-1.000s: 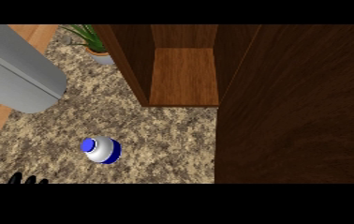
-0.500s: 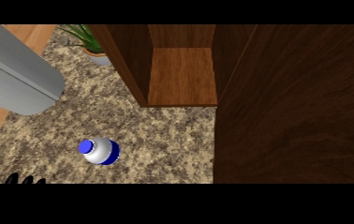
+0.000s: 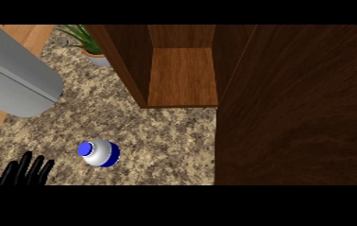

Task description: Pick up the bottled water, place it into the cabinet and close the cabinet

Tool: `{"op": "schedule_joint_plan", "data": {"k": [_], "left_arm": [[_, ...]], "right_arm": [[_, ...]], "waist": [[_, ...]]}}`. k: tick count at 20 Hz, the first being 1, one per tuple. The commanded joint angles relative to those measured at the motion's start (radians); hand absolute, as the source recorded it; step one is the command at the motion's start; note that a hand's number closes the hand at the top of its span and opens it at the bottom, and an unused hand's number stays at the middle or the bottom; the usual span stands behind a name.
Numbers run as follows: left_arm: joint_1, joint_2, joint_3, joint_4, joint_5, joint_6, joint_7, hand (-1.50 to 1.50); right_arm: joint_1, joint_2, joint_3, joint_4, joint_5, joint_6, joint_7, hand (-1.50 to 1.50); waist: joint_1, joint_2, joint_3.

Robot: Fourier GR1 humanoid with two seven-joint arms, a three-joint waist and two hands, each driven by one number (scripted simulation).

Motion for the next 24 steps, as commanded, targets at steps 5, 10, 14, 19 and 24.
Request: {"op": "schedule_joint_plan", "data": {"k": [5, 10, 14, 19, 24], "left_arm": [[-0.168, 0.022, 0.089, 0.325, -0.052, -0.018, -0.109, -1.50], [-0.214, 0.014, 0.078, 0.462, -0.099, -0.027, -0.169, -1.50], [-0.345, 0.026, 0.117, 0.655, -0.111, -0.032, -0.234, -1.50], [-0.439, 0.014, 0.131, 0.800, -0.132, -0.015, -0.283, -1.50], [-0.490, 0.023, 0.174, 0.896, -0.127, -0.004, -0.339, -1.50]], "right_arm": [[0.123, -0.010, -0.008, -0.198, -0.094, 0.026, 0.015, -1.50], [0.181, -0.006, -0.009, -0.175, -0.066, 0.062, -0.057, -1.50], [0.209, -0.026, -0.046, -0.176, -0.091, 0.078, -0.077, -1.50], [0.225, -0.023, -0.051, -0.187, -0.070, 0.083, -0.087, -1.50], [0.213, -0.006, -0.034, -0.206, -0.075, 0.054, -0.054, -1.50]], "waist": [[-0.003, 0.002, -0.001], [-0.002, 0.000, 0.000], [-0.006, 0.003, -0.001], [-0.003, 0.002, -0.001], [0.009, 0.004, -0.001]]}}
